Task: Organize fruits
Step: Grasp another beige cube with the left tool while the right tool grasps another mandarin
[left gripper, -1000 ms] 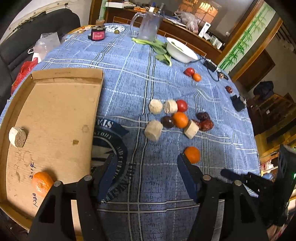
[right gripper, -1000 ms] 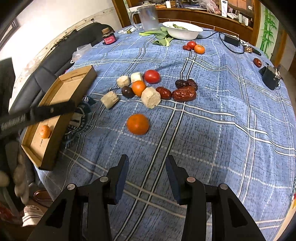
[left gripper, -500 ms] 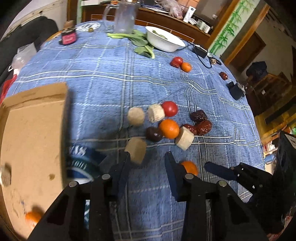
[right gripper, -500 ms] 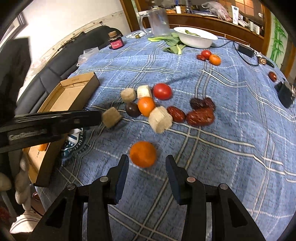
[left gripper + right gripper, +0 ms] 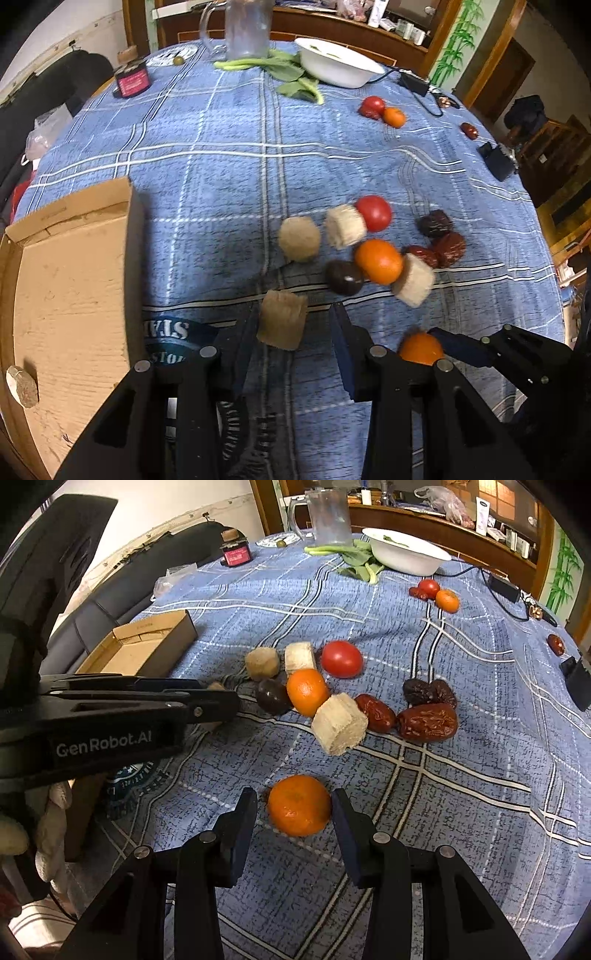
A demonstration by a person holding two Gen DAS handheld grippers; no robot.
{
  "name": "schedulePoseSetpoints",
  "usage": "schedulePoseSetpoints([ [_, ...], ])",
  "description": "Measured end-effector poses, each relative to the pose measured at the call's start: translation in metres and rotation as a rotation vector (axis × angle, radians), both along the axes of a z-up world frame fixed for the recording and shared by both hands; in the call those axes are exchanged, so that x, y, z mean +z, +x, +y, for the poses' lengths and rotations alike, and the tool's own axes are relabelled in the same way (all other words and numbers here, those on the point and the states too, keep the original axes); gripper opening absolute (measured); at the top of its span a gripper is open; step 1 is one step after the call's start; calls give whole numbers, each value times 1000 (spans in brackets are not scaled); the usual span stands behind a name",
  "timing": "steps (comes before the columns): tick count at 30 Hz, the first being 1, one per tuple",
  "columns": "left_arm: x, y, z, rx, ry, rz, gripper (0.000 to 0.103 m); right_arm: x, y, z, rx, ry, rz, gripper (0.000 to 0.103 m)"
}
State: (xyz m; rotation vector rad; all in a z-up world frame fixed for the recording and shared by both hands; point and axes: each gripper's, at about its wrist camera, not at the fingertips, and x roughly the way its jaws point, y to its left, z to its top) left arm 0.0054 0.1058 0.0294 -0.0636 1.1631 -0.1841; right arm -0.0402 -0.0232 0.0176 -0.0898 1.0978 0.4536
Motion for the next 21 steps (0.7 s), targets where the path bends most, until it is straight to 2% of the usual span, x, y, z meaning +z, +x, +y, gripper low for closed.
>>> schedulePoseSetpoints([
  [3,-9,0,1,-12,10,25,37,1,-1,3,-3,-9,-10,42],
  [4,-12,-1,0,-17,24,26,34,1,-1,3,-3,-9,-11,37],
  [5,-11,-4,-1,-17,40,9,27,1,-2,3,-3,-7,-9,37],
  [6,-11,-5,-1,-15,49,6,26,2,-2,3,-6,-6,-7,37],
  [8,-9,-7,2,-7,10,10,26,3,-3,3,-7,-1,-2,36],
  [11,-4,-11,3,0,0,-4,26,6,-8,3,-8,-3,-5,36],
  [21,39,-39,26,53,-82,-79,27,34,-21,8,-20,24,-19,36],
])
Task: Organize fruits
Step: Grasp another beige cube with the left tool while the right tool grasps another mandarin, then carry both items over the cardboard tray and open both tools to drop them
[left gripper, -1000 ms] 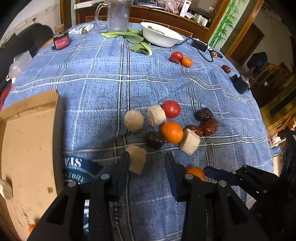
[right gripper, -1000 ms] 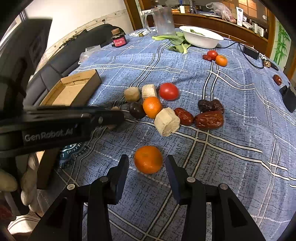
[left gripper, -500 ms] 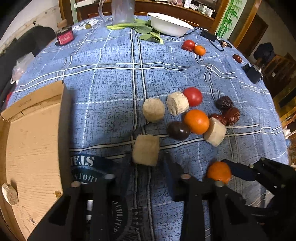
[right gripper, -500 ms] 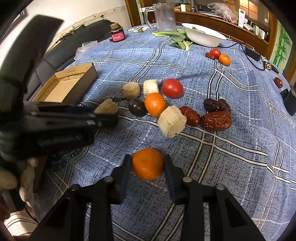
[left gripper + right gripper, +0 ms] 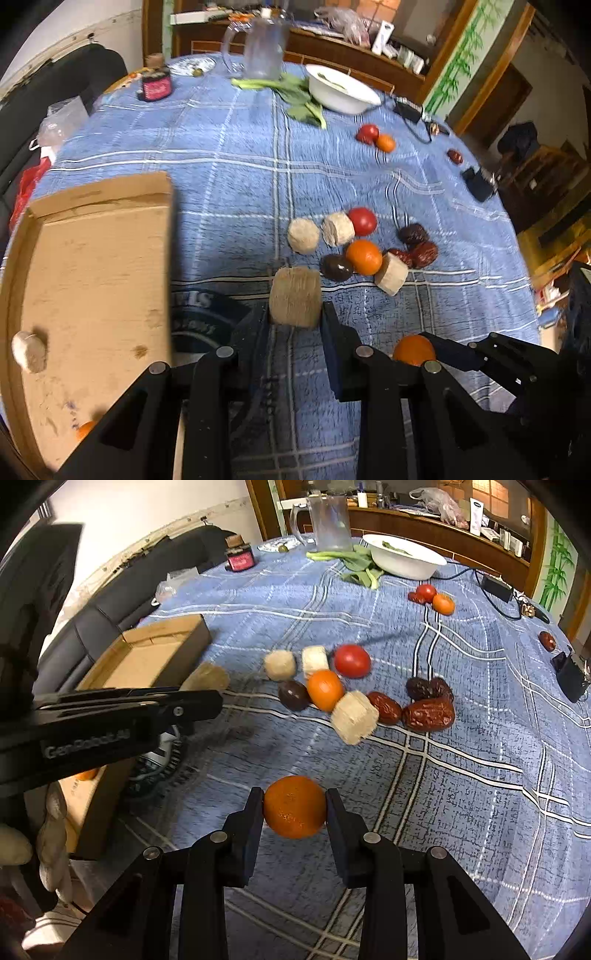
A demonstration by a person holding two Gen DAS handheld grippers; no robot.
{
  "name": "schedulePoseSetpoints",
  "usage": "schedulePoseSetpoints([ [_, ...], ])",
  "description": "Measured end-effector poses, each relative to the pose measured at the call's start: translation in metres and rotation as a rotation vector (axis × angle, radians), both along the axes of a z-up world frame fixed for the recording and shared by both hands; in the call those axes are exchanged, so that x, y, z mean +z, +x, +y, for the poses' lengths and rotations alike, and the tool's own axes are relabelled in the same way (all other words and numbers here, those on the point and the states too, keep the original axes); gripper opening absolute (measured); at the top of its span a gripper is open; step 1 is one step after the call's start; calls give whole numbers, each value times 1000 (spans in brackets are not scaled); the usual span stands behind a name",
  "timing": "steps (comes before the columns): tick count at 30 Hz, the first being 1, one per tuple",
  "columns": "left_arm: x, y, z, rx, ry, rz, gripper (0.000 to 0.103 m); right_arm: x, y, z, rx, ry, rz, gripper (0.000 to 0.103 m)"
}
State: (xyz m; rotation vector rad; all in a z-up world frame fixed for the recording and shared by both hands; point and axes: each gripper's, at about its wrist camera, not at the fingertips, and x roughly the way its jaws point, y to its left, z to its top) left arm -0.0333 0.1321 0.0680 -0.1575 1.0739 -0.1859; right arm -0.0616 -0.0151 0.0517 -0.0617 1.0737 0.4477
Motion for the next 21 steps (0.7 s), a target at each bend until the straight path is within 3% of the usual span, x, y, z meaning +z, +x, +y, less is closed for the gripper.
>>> schedulePoseSetpoints([
  [7,32,-16,66,78,43,-44,27,43,3,44,60,86,-50,36],
  [12,32,-14,129,137,101,-15,27,58,14,102,149,136,-37,36],
  [21,-6,11,196,136,167,79,27,11,35,187,198,125,106,37],
])
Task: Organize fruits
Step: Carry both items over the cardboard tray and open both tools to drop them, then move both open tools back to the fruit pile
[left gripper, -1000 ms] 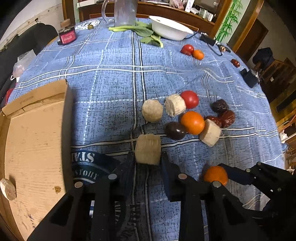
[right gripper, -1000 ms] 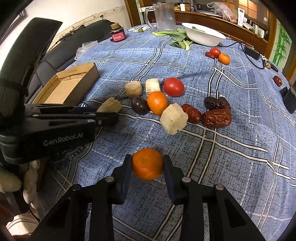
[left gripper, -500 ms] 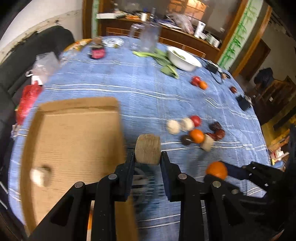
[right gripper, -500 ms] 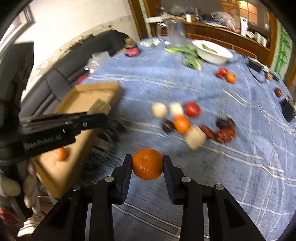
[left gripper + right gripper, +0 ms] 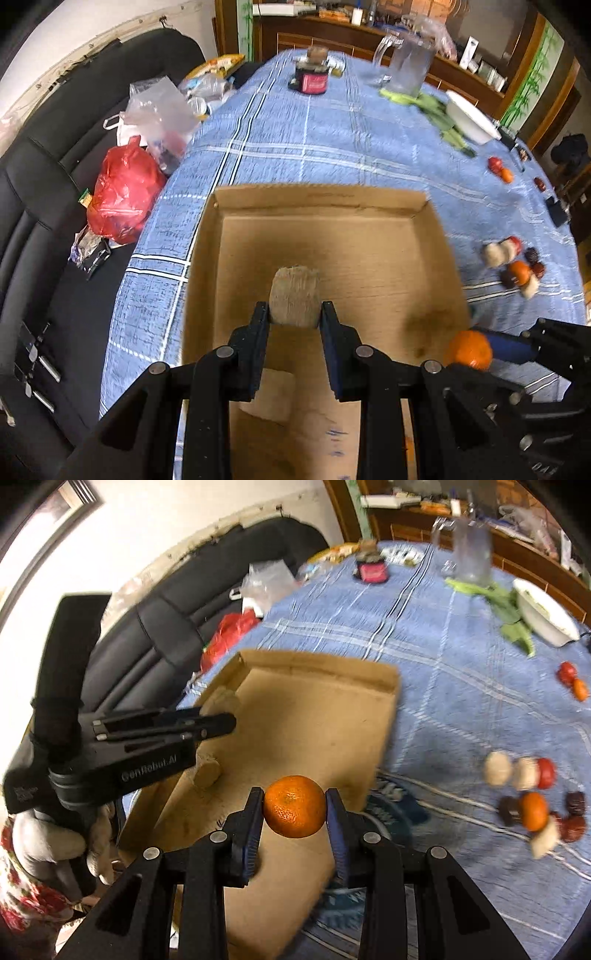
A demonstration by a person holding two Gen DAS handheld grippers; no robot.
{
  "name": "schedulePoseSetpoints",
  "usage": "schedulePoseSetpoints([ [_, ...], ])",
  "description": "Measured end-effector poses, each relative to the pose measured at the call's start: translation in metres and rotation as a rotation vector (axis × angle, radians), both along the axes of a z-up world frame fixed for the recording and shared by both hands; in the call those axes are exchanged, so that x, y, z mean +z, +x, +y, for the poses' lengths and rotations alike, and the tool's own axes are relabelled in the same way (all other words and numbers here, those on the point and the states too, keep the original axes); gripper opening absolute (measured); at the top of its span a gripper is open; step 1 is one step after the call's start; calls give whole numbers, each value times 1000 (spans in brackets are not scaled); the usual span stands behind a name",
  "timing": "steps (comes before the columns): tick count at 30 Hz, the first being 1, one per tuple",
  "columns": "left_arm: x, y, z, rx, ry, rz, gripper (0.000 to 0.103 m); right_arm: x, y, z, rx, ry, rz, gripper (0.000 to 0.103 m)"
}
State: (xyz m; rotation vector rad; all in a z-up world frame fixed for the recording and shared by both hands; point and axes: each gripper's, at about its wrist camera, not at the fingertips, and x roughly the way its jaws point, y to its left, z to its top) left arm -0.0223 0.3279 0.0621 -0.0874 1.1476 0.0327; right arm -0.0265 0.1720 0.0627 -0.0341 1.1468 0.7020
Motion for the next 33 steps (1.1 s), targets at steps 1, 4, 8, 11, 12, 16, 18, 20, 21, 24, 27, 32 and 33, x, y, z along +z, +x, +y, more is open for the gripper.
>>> schedulePoseSetpoints([
  [1,-7,3,2,-8,6,17,27,-5,1,5,1,-8,7,37],
  [4,-19,5,7,-28,21,48,27,-19,4,17,5,-34,19,37],
  [8,-29,7,9,-41,19,69,27,-30,3,30,12,-62,24,37],
  [11,-30,7,10,-42,16,70,27,-34,-1,36,19,-89,5,37],
  [12,-30,7,10,-40,13,68,27,-36,-2,37,20,-98,0,37],
  [16,-26,5,10,-24,-9,58,34,-42,-5,42,25,-133,-31,38],
  [18,-20,2,10,-11,-18,42,39,-40,-5,43,29,-129,-38,39],
  [20,-13,-2,10,1,-29,30,43,-36,-7,42,32,-112,-44,46],
  [21,-8,-5,9,12,-33,22,44,-33,-9,41,33,-106,-55,48],
  [24,10,-14,6,41,-28,-10,54,-18,-16,34,33,-84,-92,51],
  [27,34,-25,-8,60,1,-52,65,-2,-21,20,9,-51,-118,51],
  [32,66,-43,-48,41,81,-122,68,18,-30,-22,-69,10,-134,51],
  [33,72,-46,-58,34,114,-136,68,22,-31,-35,-90,23,-137,51],
])
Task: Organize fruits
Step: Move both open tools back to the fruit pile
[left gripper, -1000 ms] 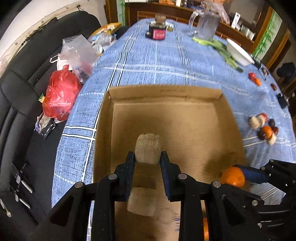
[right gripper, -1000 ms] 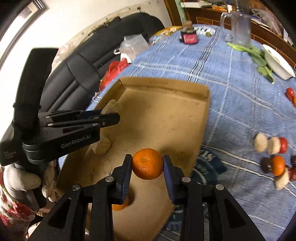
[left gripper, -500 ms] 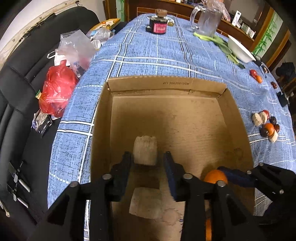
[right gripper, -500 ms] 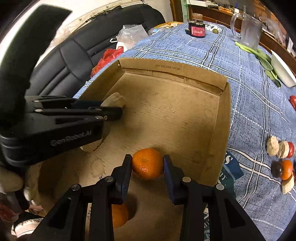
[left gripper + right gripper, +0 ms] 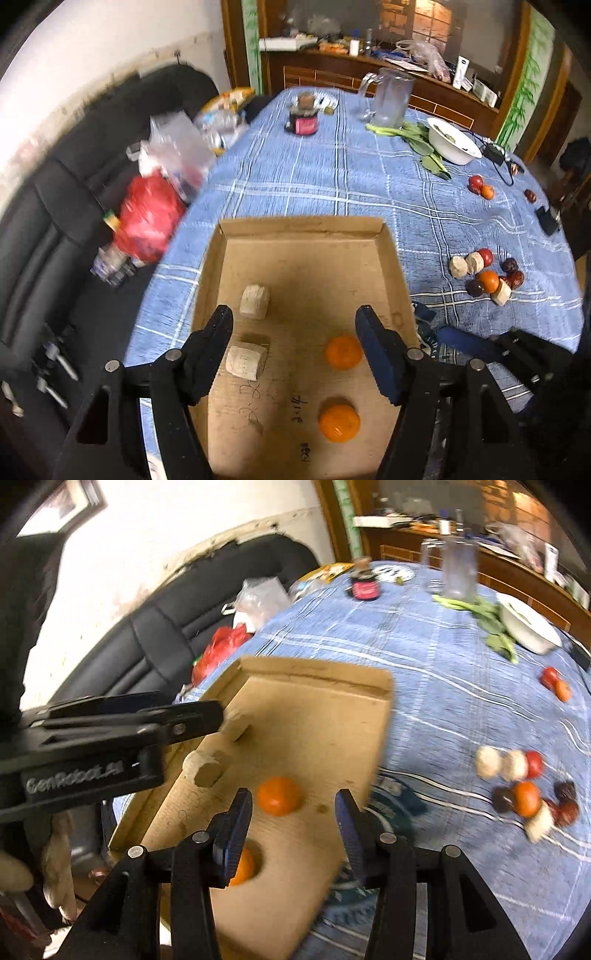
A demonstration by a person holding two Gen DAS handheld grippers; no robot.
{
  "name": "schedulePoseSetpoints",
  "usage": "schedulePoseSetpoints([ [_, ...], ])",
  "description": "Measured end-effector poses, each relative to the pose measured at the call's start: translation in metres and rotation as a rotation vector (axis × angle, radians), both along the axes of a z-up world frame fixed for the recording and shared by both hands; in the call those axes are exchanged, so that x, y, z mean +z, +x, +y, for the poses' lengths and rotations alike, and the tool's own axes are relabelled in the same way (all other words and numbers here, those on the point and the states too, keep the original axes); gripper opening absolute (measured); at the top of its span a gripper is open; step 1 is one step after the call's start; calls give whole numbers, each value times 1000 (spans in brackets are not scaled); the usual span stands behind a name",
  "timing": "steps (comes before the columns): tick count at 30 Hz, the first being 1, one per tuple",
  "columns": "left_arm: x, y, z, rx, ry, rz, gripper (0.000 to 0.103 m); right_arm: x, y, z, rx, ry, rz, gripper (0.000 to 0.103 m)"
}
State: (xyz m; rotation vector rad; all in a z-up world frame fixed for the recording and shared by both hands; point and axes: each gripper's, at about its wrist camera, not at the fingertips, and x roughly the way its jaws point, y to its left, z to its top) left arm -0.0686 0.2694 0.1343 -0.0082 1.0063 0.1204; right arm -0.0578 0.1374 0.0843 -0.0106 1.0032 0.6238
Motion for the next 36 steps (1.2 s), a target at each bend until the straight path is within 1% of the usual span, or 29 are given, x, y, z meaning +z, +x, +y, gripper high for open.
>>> schedulePoseSetpoints([
  [6,23,-18,-54,-12,121,-51,68,13,-5,-65,-111,44,-4,51],
  [11,37,-29,-98,-33,204,-94,68,23,-9,-124,-203,64,-26,51],
  [15,47,-37,-130,-61,237,-125,68,34,-13,-171,-278,80,-57,51],
  [19,53,-40,-156,-84,254,-143,68,45,-16,-216,-349,98,-86,51],
  [23,51,-41,-173,-99,257,-142,68,51,-15,-255,-421,123,-98,56],
  [28,44,-38,-188,-111,241,-116,68,46,-12,-285,-473,137,-84,56],
  [31,39,-34,-187,-108,202,-88,69,37,-9,-294,-484,138,-61,56],
  [36,15,-22,-179,-93,96,-22,69,17,-5,-298,-492,116,-11,56],
])
